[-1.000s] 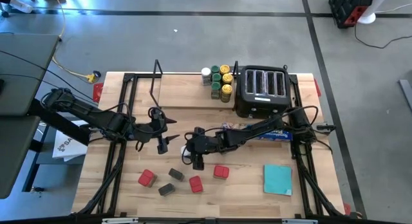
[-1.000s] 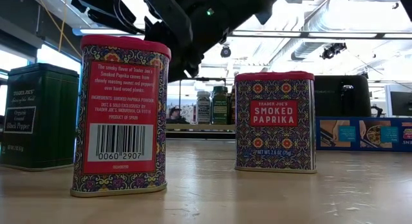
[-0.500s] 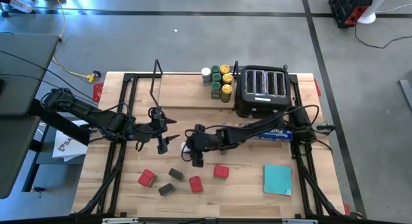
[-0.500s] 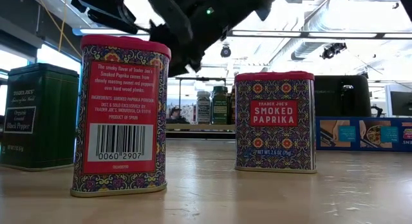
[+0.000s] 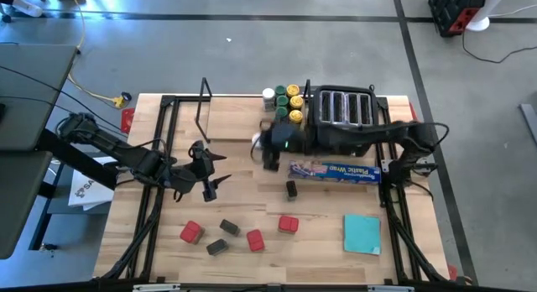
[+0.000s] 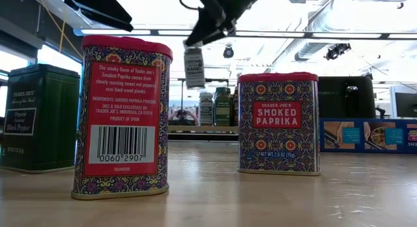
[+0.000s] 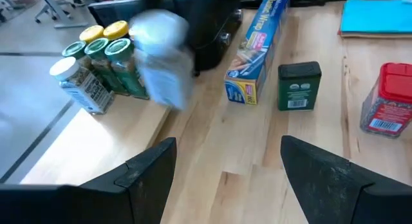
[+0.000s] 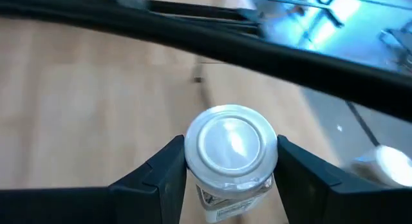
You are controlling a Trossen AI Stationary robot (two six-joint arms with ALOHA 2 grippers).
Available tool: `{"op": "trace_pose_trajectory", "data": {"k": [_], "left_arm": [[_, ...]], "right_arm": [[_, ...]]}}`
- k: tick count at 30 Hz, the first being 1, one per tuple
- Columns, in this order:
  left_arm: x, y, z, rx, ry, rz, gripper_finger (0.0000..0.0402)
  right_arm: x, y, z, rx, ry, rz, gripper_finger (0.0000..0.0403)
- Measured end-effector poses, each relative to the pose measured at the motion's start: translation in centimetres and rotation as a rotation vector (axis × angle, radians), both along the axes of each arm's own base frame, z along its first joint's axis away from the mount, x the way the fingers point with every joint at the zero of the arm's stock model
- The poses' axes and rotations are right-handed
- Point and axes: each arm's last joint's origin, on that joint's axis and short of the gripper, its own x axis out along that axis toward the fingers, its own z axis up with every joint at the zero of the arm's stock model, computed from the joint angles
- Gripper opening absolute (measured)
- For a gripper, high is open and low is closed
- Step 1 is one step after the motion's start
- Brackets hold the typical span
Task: Shelf spices
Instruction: Put the white seasoning bottle on the shelf aligned with the other white seasoning bottle
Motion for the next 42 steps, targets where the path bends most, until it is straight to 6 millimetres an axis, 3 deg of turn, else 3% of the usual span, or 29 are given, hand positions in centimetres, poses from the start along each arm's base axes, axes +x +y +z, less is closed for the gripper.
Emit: {"op": "trace_pose_trajectory", "data": {"k": [8, 13, 25, 35, 42], "left_arm": [[-0.2, -0.5, 0.0, -0.003, -0.002, -0.01, 0.0273], [-0.3, -0.5, 0.0, -0.002, -0.002, -0.011, 0.0273], [-0.3, -0.5, 0.0, -0.001, -0.003, -0.008, 0.0273], [-0.3, -0.5, -0.1, -0.007, -0.006, -0.004, 0.0273], [-0.3, -0.5, -0.1, -0.007, -0.006, -0.003, 0.0273]], "right_arm": [[-0.8, -8.3, -1.1, 0.088, 0.027, -0.062, 0.0184], [-1.0, -11.1, -2.0, 0.133, 0.018, -0.076, 0.0184], [-0.2, -12.5, -1.9, 0.135, -0.108, -0.032, 0.0184], [0.7, -14.5, -4.8, 0.163, -0.088, -0.047, 0.0184], [0.4, -15.4, -5.5, 0.174, -0.061, -0.07, 0.0184]]}}
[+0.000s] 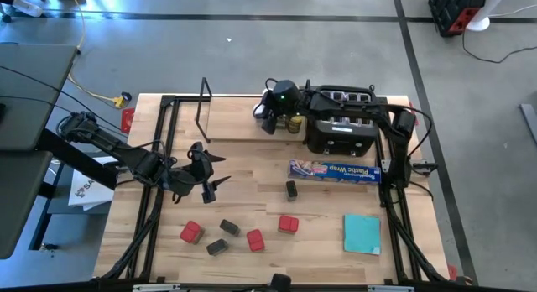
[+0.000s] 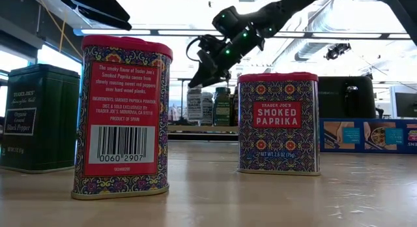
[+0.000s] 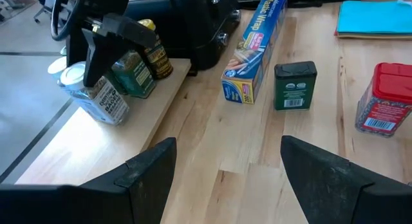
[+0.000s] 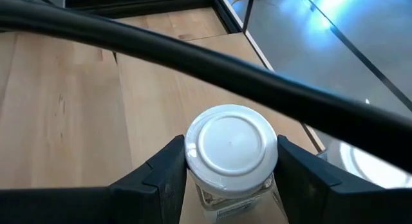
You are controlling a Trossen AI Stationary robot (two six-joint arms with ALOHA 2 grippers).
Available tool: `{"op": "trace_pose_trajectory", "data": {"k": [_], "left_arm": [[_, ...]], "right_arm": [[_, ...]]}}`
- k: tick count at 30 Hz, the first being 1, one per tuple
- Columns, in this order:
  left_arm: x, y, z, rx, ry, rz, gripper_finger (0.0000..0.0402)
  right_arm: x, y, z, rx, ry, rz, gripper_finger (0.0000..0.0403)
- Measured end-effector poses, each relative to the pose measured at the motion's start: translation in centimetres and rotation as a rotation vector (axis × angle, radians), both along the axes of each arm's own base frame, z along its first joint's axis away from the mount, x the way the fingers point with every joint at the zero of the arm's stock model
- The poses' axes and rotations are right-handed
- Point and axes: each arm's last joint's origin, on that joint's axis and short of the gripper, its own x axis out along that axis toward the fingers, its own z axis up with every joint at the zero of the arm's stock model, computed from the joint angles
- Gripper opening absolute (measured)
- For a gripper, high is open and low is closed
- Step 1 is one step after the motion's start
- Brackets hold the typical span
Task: Shelf spices
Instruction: Put the white seasoning bottle on the shelf aligned with the other white seasoning bottle
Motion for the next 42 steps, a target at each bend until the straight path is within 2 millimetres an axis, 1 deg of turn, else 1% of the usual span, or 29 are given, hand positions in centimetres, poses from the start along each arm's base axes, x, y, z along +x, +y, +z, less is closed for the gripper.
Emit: {"op": "trace_pose_trajectory", "data": {"k": [20, 30, 36, 42], "left_arm": [[0.0, 0.0, 0.0, -0.001, 0.0, 0.0, 0.0273], [0.0, 0.0, 0.0, -0.003, 0.0, 0.001, 0.0273], [0.0, 0.0, 0.0, -0.003, 0.0, 0.0, 0.0273], [0.0, 0.0, 0.0, -0.002, 0.001, -0.001, 0.0273]], "right_arm": [[0.0, -0.1, 0.0, 0.0, 0.0, 0.0, 0.0183], [-0.6, -1.3, 0.0, 0.01, -0.005, -0.02, 0.0183], [0.0, -1.3, -1.2, 0.033, 0.006, 0.01, 0.0183], [0.0, -1.0, -1.3, 0.041, 0.016, 0.014, 0.0184]]}}
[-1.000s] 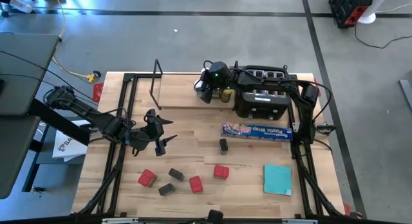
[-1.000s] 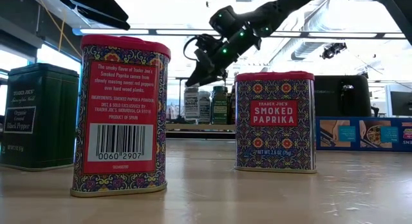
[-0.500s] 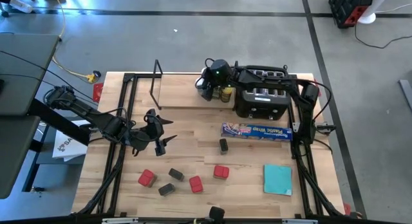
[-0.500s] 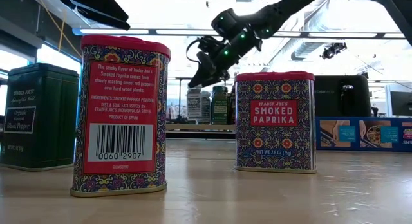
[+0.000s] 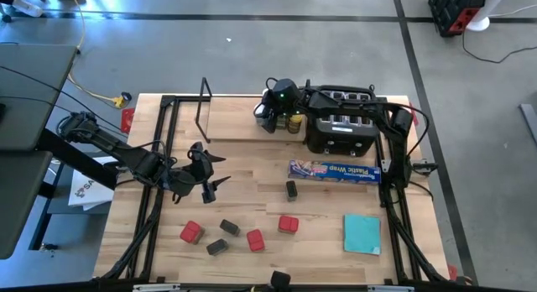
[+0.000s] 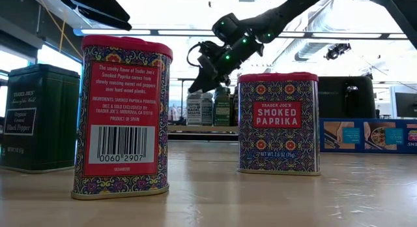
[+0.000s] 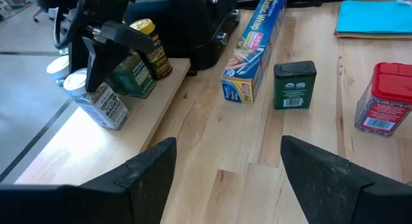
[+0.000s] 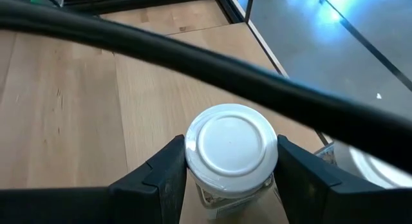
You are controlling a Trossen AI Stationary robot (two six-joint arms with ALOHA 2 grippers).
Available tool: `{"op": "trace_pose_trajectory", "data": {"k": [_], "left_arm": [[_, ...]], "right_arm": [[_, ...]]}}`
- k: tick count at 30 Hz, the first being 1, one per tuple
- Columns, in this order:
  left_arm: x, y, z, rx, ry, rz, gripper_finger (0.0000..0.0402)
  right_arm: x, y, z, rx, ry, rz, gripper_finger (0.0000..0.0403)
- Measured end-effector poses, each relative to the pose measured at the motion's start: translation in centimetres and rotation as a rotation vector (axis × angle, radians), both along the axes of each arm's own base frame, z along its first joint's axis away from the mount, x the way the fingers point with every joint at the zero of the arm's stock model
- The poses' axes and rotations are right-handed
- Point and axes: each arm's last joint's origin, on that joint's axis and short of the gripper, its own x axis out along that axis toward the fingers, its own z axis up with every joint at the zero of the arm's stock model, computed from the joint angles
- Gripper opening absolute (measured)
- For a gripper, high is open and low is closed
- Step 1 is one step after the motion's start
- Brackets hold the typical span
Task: Shelf spices
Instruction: Put the white seasoning bottle on the shelf aligned with the other white seasoning bottle
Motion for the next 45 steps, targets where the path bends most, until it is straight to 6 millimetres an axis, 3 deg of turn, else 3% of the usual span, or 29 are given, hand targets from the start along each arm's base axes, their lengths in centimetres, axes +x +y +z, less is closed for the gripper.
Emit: {"op": "trace_pose_trajectory", "data": {"k": [35, 45], "left_arm": [[0.0, -0.01, 0.01, -0.015, -0.006, 0.006, 0.0273], [0.0, -0.01, 0.02, -0.015, -0.006, 0.006, 0.0273]], "right_arm": [[-0.36, 0.08, -0.24, 0.04, 0.041, -0.024, 0.0214], [-0.36, 0.13, 0.52, 0.071, 0.113, -0.018, 0.0271]]}}
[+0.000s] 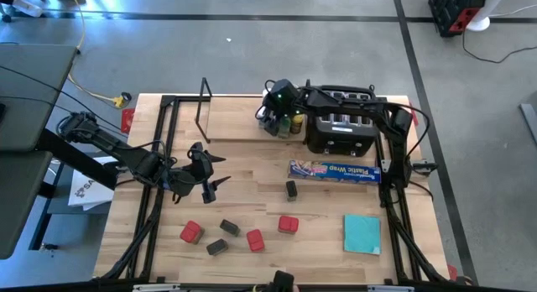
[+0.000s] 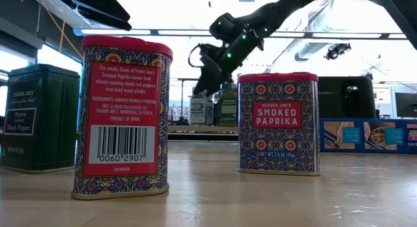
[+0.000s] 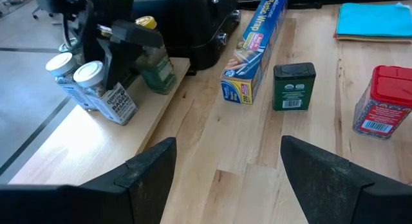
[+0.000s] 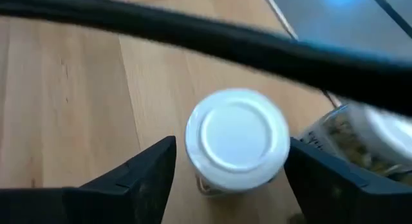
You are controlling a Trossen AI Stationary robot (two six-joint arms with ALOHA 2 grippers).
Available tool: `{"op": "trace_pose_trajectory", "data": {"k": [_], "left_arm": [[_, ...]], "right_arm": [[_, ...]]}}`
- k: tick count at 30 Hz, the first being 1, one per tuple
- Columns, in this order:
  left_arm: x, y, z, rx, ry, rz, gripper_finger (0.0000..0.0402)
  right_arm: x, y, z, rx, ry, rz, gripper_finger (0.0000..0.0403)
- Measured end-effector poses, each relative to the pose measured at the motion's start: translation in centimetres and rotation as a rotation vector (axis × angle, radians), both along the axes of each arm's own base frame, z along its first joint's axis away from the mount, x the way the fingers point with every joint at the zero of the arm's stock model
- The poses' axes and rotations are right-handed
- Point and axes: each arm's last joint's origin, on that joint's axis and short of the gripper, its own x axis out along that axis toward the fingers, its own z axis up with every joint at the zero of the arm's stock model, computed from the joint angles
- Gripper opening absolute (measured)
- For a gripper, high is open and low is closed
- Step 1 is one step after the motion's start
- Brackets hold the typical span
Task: Shelf spices
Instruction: Put the white seasoning bottle on the shelf aligned with the other white seasoning bottle, then adjust the green seasoning bottle on the shelf
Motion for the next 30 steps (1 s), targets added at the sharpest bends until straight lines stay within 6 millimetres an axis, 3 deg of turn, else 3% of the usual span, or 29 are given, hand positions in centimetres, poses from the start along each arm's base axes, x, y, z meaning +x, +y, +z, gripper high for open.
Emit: {"op": "trace_pose_trajectory", "data": {"k": [8, 20, 30], "left_arm": [[0.0, 0.0, 0.0, 0.0, 0.0, 0.0, 0.0273], [0.0, 0.0, 0.0, 0.0, 0.0, 0.0, 0.0273], [0.0, 0.0, 0.0, 0.0, 0.0, 0.0, 0.0273]], "right_arm": [[0.4, -0.2, 1.5, -0.02, -0.027, 0.001, 0.0275], [0.8, 0.4, 2.0, -0.164, -0.005, 0.001, 0.0275], [-0.2, 1.4, 5.3, -0.225, -0.059, -0.001, 0.0275]]}}
